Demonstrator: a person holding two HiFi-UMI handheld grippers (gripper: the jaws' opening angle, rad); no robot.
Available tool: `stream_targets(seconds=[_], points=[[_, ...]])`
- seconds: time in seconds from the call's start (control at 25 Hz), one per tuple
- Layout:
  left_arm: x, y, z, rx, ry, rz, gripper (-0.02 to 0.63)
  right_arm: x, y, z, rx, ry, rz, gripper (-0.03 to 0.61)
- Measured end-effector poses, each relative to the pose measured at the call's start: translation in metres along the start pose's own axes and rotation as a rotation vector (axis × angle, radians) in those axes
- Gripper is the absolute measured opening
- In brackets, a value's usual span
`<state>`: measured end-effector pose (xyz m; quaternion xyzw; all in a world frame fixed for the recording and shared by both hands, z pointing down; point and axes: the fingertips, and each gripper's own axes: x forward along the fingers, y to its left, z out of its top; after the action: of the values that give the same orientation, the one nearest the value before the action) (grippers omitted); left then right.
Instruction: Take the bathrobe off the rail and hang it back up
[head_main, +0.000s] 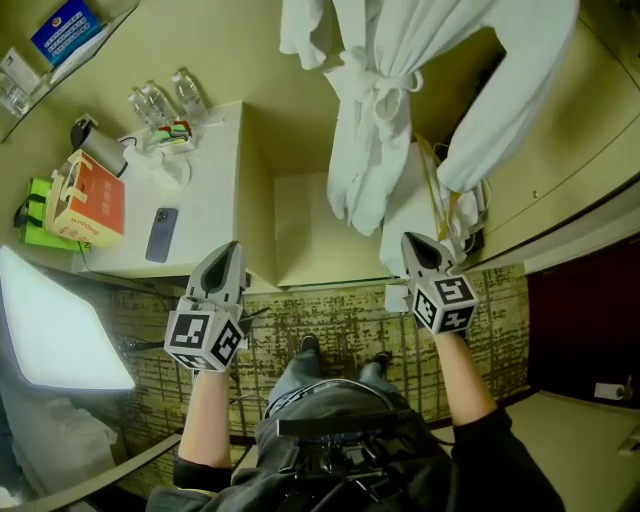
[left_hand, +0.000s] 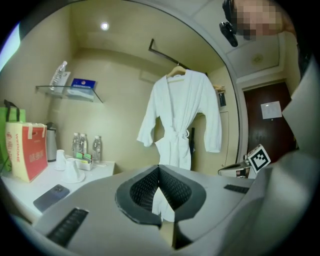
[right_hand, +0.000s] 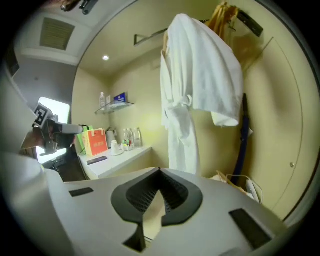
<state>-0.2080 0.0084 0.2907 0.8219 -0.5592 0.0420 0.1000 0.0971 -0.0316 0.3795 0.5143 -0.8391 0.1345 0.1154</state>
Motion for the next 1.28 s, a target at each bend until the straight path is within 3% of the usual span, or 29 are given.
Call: stream_targets(seconds=[0.16, 0.4, 0.56, 1.0, 1.28], points=[[-0.002, 0.014, -0.005, -0.014, 0.004, 0.022, 0.002, 0.006, 0.033, 0.030, -0.062, -0.048, 0.050, 0.025], [0.003, 0.024, -0.006, -0.022, 0.006, 0.013, 0.002, 0.011, 0.053, 0.043, -0.075, -0.055, 0.075, 0.025], [0.008, 0.027, -0.002, -0.047, -0.002, -0.026, 0.002, 0.017, 0.071, 0.054, -0.067, -0.077, 0.089, 0.025], [0.026, 0.051, 0.013, -0.019, -0.005, -0.143, 0.002, 0.036, 0.121, 0.083, -0.048, -0.129, 0.070, 0.025], [0.053, 0.052, 0.016, -0.028, 0.006, -0.173, 0.002, 0.047, 0.120, 0.090, -0.065, -0.105, 0.068, 0.025]])
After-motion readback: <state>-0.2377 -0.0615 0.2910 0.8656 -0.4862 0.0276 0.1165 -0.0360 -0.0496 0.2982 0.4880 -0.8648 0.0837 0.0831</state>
